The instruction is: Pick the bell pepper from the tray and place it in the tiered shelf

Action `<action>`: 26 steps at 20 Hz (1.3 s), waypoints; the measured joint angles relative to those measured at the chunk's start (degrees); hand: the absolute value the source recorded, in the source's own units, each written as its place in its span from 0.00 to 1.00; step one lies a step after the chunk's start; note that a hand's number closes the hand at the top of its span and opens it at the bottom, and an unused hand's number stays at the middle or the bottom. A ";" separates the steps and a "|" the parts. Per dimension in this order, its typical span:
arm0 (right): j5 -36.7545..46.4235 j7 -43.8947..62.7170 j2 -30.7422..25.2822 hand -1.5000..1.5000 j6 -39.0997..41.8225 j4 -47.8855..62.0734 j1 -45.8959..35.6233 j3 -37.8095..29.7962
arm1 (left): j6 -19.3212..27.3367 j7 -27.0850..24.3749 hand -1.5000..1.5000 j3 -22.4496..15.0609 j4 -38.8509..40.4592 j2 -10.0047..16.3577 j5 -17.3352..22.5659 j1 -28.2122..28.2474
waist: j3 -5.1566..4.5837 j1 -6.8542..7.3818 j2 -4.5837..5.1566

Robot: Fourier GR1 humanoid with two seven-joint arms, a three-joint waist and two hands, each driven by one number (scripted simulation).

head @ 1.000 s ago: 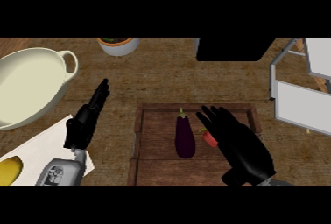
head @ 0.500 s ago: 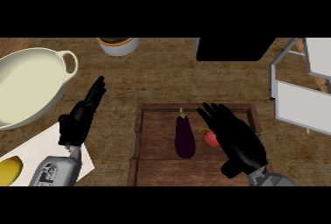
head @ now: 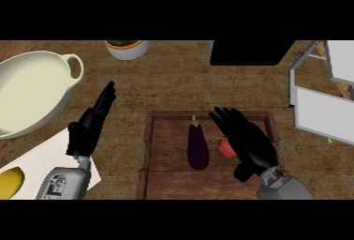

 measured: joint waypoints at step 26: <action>-3.24 25.34 8.02 1.00 -7.97 3.12 3.97 -9.36 | -0.62 -1.84 0.50 1.22 0.83 -1.27 -1.22 0.42 | -0.07 -0.52 -0.15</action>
